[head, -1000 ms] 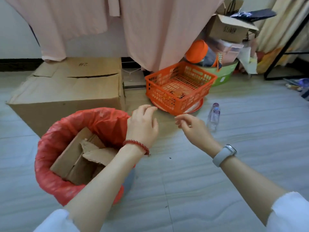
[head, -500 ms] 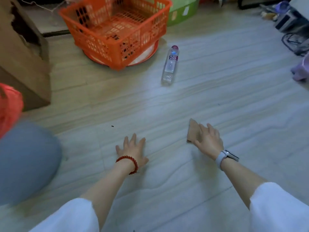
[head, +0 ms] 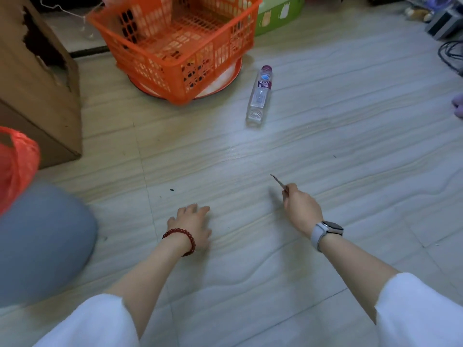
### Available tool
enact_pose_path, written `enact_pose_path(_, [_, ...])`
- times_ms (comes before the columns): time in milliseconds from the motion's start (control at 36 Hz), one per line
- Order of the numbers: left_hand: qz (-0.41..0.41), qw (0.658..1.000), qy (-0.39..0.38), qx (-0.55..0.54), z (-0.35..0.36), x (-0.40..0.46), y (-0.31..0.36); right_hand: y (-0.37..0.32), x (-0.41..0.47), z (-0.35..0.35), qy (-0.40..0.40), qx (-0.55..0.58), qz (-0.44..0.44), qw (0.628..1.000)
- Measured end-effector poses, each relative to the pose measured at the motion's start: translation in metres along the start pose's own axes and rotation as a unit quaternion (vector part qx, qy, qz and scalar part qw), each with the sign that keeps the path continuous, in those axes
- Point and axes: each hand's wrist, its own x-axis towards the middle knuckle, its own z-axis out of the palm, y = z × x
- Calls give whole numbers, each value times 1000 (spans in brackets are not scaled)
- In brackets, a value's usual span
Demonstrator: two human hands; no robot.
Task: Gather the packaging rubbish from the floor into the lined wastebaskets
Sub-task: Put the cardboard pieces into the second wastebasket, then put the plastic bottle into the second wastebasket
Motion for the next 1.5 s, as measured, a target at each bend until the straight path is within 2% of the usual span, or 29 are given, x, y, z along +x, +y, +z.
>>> enact_pose_path(83, [9, 994, 105, -7, -36, -8, -7, -41, -11, -24, 36, 91, -38, 994])
enact_pose_path(167, [30, 975, 217, -43, -84, -28, -18, -90, -18, -49, 71, 200, -73, 975])
enact_pose_path(250, [35, 949, 311, -45, -137, -57, -40, -151, -27, -77, 96, 342, -106, 929])
enact_pose_path(361, [23, 900, 426, -82, -195, -106, -91, -237, -41, -108, 111, 454, -169, 868])
enact_pose_path(444, [-4, 867, 483, -124, -220, -143, -144, -302, -55, -117, 96, 494, -219, 836])
enact_pose_path(528, [-53, 847, 505, -158, -231, -172, -197, -361, -73, -116, 65, 482, -265, 833])
enact_pose_path(667, [-101, 860, 468, -178, -241, -194, -258, -431, -87, -95, -20, 396, -294, 870])
enact_pose_path(750, [-96, 868, 447, -192, -255, -196, -273, -446, -79, -97, -15, 362, -272, 892])
enact_pose_path(861, [-65, 877, 426, -212, -278, -194, -264, -433, -63, -128, -19, 287, -225, 931])
enact_pose_path(1056, [30, 914, 351, -203, -298, -143, -177, -340, -20, -152, -11, 217, -98, 971])
enact_pose_path(1222, [82, 944, 267, -178, -255, -58, -85, -232, 40, -129, 25, 176, 10, 984])
enact_pose_path(1389, [19, 976, 139, -166, -175, 45, -35, -151, 122, -85, 86, 187, 82, 975])
enact_pose_path(1500, [-44, 989, 59, -126, -125, 100, -24, -118, 181, -50, 89, 186, 77, 975])
